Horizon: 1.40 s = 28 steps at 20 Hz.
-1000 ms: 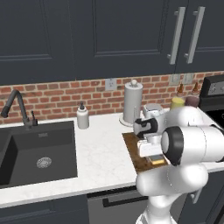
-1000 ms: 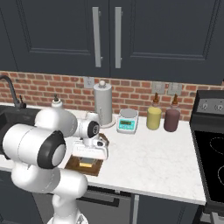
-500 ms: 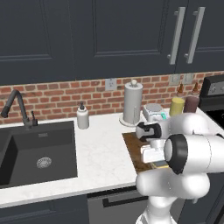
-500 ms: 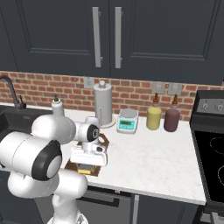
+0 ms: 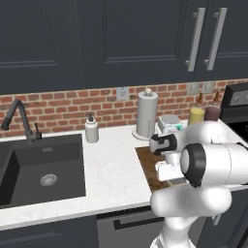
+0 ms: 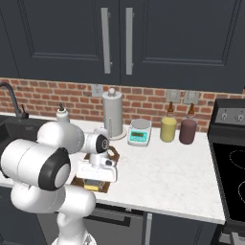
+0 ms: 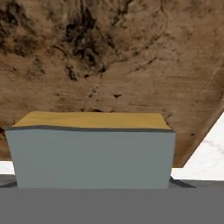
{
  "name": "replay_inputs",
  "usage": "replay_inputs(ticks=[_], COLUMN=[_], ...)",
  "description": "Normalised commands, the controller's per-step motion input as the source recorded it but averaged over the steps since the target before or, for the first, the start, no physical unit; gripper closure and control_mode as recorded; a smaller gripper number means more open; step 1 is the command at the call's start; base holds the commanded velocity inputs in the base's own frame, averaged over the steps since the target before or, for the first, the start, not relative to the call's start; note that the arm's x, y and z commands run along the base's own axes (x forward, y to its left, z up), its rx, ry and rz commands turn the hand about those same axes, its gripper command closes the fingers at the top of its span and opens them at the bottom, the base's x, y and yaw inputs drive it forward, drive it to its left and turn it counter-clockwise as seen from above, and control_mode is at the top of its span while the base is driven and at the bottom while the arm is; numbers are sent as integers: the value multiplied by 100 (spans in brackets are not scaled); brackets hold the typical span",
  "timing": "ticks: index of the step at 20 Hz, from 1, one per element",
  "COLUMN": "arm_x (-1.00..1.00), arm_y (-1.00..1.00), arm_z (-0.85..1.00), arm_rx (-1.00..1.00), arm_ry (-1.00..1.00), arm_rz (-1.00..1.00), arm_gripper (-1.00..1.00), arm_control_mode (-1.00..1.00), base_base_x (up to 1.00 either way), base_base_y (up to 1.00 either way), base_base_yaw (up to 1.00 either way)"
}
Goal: Pick up the sponge from the counter and clean the cutting board by briefly scrubbing or pressing down on the cutting board. Once finished, release the sponge.
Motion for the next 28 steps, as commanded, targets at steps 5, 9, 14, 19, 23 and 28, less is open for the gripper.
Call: replay_inputs(ticks=[5, 9, 14, 19, 23, 28], arm_x=[-1, -20, -29, -11, 2, 20], arm_y=[-29, -35, -30, -17, -14, -2], arm_z=[-15, -18, -12, -7, -8, -1], arm_rx=[0, 0, 0, 0, 0, 0], arm_ry=[21, 19, 12, 10, 3, 0], arm_rz=[-3, -2, -2, -2, -4, -4], arm_gripper=[100, 100, 100, 100, 100, 100], arm_control_mode=[-100, -100, -100, -100, -100, -100], base_base_x=[0, 0, 0, 0, 0, 0], base_base_y=[0, 0, 0, 0, 0, 0], base_base_yaw=[0, 0, 0, 0, 0, 0])
